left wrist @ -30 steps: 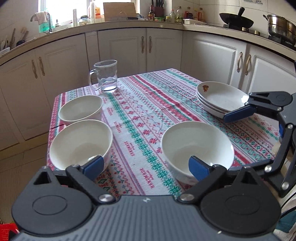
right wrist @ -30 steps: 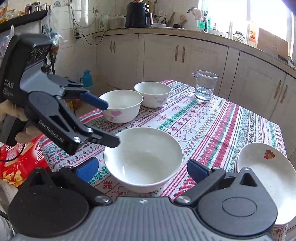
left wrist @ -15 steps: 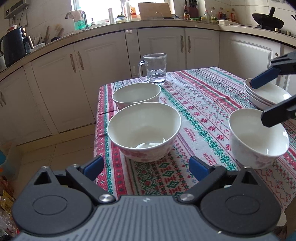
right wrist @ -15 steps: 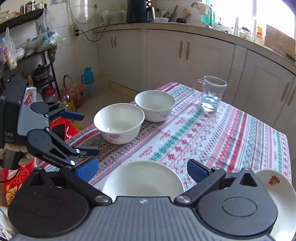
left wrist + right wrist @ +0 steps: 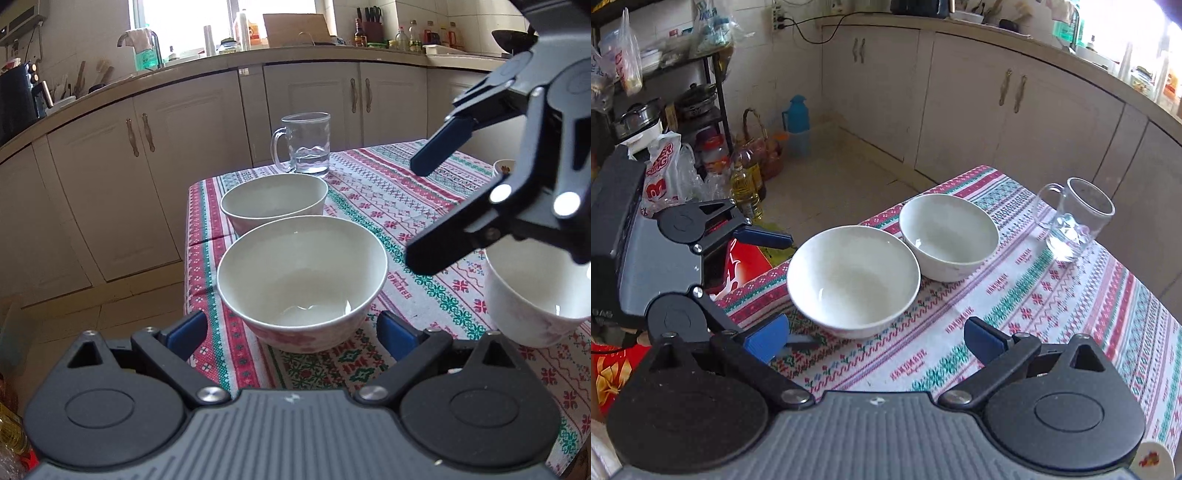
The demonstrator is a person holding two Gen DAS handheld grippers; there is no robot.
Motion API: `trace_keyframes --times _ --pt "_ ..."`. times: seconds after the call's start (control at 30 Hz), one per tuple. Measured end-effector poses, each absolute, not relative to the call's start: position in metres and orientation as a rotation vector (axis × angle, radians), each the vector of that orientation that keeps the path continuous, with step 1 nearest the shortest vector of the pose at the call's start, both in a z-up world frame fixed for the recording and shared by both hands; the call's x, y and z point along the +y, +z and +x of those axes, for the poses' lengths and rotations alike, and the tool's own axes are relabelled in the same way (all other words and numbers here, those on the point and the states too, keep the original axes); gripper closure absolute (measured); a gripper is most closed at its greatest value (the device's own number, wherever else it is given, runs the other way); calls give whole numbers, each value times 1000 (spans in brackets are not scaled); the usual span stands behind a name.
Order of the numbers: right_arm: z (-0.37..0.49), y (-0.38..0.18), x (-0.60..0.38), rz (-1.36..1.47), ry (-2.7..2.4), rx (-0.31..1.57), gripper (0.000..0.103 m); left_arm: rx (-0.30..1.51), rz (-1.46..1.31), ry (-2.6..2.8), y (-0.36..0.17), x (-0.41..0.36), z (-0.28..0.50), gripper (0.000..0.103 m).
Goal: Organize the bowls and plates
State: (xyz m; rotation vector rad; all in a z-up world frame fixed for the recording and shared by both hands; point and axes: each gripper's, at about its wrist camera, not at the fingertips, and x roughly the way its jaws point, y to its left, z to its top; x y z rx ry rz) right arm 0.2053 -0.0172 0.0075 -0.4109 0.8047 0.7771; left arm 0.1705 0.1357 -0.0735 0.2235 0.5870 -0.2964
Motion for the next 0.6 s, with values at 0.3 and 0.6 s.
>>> trace_keyframes --times 0.3,0.6 --pt "243 -11 9 -405 797 880 11 580 196 -334 -77 137 182 6" --pt "262 -27 18 -389 807 923 18 604 143 -367 -79 142 192 8"
